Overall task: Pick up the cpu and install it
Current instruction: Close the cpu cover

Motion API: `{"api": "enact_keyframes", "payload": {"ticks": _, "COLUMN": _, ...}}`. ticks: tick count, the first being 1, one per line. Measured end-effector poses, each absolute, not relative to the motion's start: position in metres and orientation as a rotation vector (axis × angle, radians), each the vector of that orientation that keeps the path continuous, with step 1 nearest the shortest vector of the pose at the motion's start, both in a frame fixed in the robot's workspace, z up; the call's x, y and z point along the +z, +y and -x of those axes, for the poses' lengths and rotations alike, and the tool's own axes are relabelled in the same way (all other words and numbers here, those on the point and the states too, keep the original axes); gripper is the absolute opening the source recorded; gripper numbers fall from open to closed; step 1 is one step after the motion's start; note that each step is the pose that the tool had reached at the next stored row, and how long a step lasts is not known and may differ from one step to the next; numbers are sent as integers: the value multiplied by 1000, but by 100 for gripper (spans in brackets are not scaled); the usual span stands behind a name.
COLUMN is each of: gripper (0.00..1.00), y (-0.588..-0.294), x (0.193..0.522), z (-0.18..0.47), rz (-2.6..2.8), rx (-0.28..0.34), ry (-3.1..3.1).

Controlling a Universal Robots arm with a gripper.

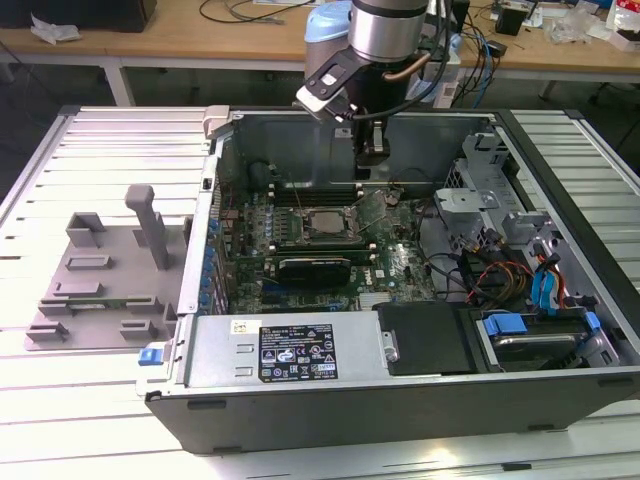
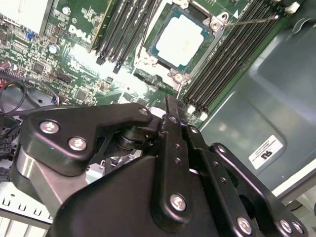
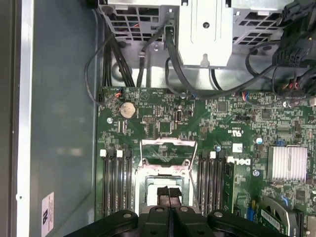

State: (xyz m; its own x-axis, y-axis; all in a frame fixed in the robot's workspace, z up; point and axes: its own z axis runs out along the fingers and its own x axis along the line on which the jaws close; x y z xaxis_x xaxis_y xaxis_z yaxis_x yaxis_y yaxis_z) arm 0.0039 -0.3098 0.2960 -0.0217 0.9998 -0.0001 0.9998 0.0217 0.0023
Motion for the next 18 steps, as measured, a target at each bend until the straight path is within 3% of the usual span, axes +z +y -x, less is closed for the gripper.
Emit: {"api": "enact_keyframes", "payload": {"ticks": 18, "gripper": 11, "y": -310, "x": 296, "z": -40, "rz": -2196, "rx": 2, "ry": 2244}}
